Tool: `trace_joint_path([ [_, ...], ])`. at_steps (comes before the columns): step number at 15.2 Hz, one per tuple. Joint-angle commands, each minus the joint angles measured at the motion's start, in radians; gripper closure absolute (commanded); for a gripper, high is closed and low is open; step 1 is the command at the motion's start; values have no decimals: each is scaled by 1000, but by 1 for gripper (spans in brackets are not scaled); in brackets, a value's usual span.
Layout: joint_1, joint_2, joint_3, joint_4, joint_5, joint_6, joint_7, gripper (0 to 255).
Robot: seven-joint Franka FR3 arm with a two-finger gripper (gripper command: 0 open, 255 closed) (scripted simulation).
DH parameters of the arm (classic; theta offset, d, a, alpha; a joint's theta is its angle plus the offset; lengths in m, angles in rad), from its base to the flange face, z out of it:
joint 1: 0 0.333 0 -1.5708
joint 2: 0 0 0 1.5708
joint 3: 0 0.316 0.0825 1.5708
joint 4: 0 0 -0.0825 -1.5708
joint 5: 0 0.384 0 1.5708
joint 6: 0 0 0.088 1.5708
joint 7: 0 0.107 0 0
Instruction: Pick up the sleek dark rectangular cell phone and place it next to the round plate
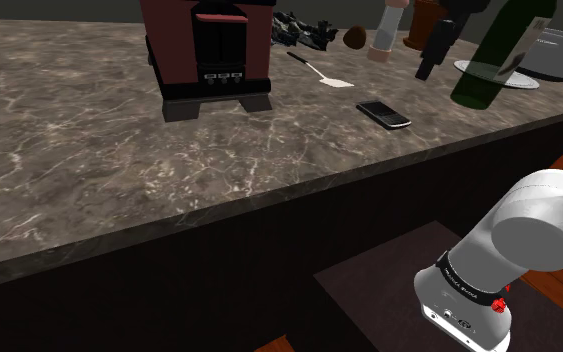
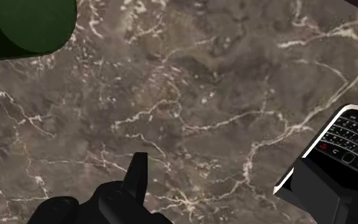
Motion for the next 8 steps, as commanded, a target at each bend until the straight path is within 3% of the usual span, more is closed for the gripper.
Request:
trace_joint_path([
  [1, 0, 0, 0, 0, 0, 0, 0, 0],
  [8, -15, 82, 96, -5, 226, 29, 304, 0],
])
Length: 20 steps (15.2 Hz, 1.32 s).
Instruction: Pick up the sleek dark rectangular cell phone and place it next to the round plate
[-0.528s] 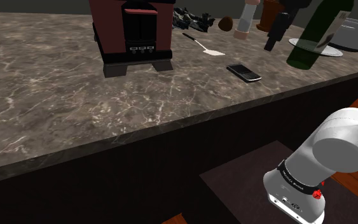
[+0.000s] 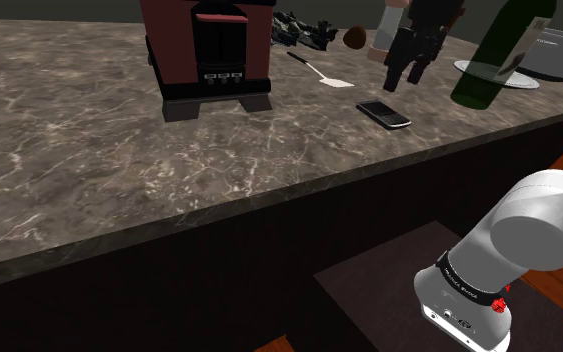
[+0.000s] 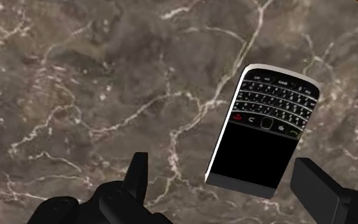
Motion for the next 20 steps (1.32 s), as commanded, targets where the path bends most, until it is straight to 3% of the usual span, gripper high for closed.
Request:
trace_joint_path([
  [1, -2, 25, 32, -1, 70, 17, 94, 0],
  [10, 3, 9, 51, -116, 97, 116, 110, 0],
  [17, 3, 9, 51, -116, 97, 115, 110, 0],
  [18, 3, 9, 51, -116, 97, 115, 110, 255],
  [20, 3, 9, 50, -116, 97, 115, 110, 255],
])
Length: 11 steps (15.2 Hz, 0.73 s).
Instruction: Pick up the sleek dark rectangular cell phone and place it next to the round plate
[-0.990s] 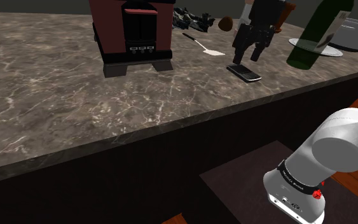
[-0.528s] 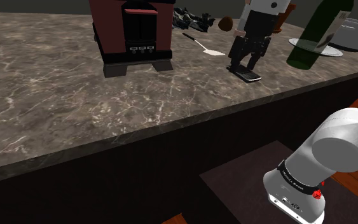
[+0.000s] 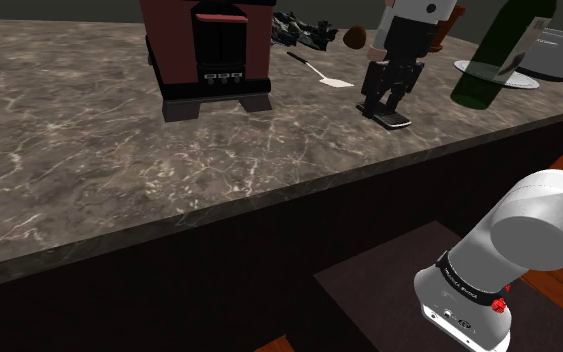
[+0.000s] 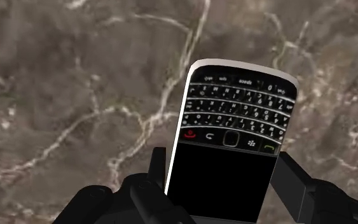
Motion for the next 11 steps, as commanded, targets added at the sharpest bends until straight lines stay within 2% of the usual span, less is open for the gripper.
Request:
trace_joint_path([
  [1, 0, 1, 0, -1, 1, 0, 0, 255],
  [7, 0, 1, 1, -2, 1, 0, 0, 255],
  [11, -2, 11, -4, 59, -4, -50, 5, 255],
])
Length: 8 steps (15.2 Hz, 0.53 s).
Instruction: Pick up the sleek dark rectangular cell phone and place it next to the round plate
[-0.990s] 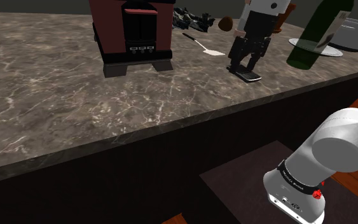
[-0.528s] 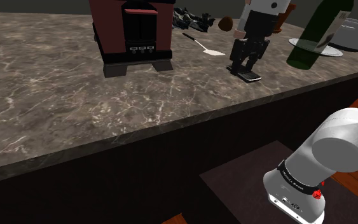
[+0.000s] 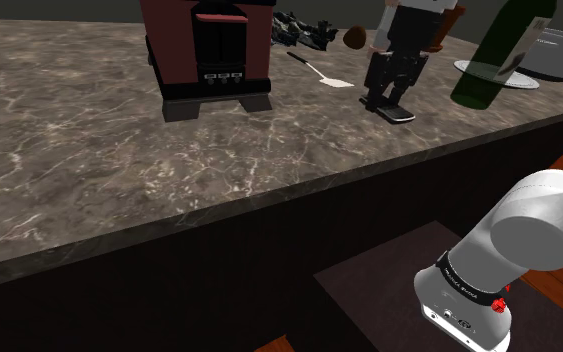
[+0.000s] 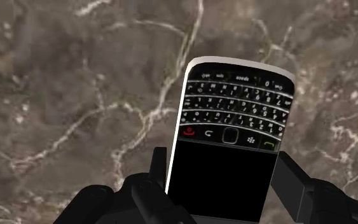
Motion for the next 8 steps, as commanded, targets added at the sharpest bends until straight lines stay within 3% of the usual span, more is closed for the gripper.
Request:
trace_joint_path([
  [1, -2, 9, -3, 31, -4, -23, 1, 255],
  [8, -5, 36, -11, 144, -11, -109, 9, 255],
])
